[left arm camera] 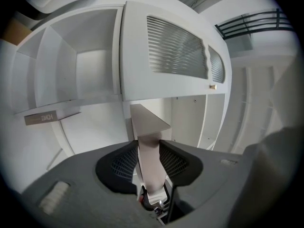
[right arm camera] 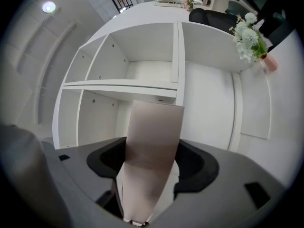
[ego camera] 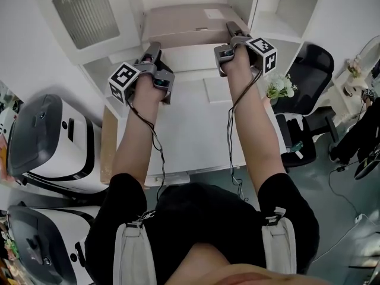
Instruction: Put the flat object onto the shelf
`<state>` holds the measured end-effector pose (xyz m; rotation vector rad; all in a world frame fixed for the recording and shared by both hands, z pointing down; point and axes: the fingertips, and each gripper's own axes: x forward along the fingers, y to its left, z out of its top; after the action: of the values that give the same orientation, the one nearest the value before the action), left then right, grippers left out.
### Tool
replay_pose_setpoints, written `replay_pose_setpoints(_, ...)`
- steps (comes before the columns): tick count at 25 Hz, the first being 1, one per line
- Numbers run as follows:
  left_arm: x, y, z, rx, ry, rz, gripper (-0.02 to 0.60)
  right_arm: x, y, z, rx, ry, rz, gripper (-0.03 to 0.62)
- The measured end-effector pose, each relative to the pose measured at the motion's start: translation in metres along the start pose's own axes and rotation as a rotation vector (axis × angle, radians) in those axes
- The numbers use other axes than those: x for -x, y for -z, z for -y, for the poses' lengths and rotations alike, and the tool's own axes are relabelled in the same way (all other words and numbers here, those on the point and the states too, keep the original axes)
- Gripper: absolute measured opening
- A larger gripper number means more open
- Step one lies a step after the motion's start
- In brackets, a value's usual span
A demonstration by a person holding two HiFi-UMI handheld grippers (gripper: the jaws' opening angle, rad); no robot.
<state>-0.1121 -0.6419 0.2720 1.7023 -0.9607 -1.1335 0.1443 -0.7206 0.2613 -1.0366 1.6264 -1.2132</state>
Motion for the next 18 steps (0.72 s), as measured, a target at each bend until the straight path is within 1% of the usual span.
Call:
replay_pose_setpoints(3, -0.007, -0.002, -0.004, -0.013, -0.006, 0.004, 0.137, -0.011, -0.003, 0.002, 0.028, 0.020, -0.005, 0.310)
replay_pose_setpoints(6, -0.019, -0.007, -0.007, -0.025, -0.015, 0.017, 0.137, -0.022, -0.009, 0.003, 0.104, 0.055, 0.017, 0.326)
replay_pose_setpoints(8, -0.026, -0.009, -0.009, -0.034, -0.021, 0.031, 0.137, -0.028, -0.013, 0.005, 0.150, 0.075, 0.042, 0.356)
replay_pose_setpoints(9, -0.028, -0.009, -0.010, -0.037, -0.023, 0.037, 0.137, -0.030, -0.014, 0.008, 0.153, 0.078, 0.054, 0.372)
replay_pose_setpoints(11, -0.033, -0.009, -0.012, -0.045, -0.026, 0.047, 0.137, -0.035, -0.017, 0.015, 0.137, 0.076, 0.073, 0.441)
replay_pose_setpoints(13, -0.037, -0.011, -0.013, -0.055, -0.027, 0.051, 0.135, -0.040, -0.020, 0.020, 0.155, 0.073, 0.090, 0.500)
replay_pose_setpoints(14, -0.039, -0.011, -0.014, -0.064, -0.028, 0.051, 0.135, -0.043, -0.022, 0.021, 0.179, 0.073, 0.096, 0.512)
replay_pose_setpoints(16, -0.045, -0.013, -0.016, -0.087, -0.033, 0.050, 0.135, -0.048, -0.026, 0.021, 0.218, 0.075, 0.097, 0.515)
replay_pose_setpoints(18, -0.051, -0.015, -0.018, -0.108, -0.040, 0.055, 0.135, -0.054, -0.027, 0.021, 0.229, 0.071, 0.089, 0.522)
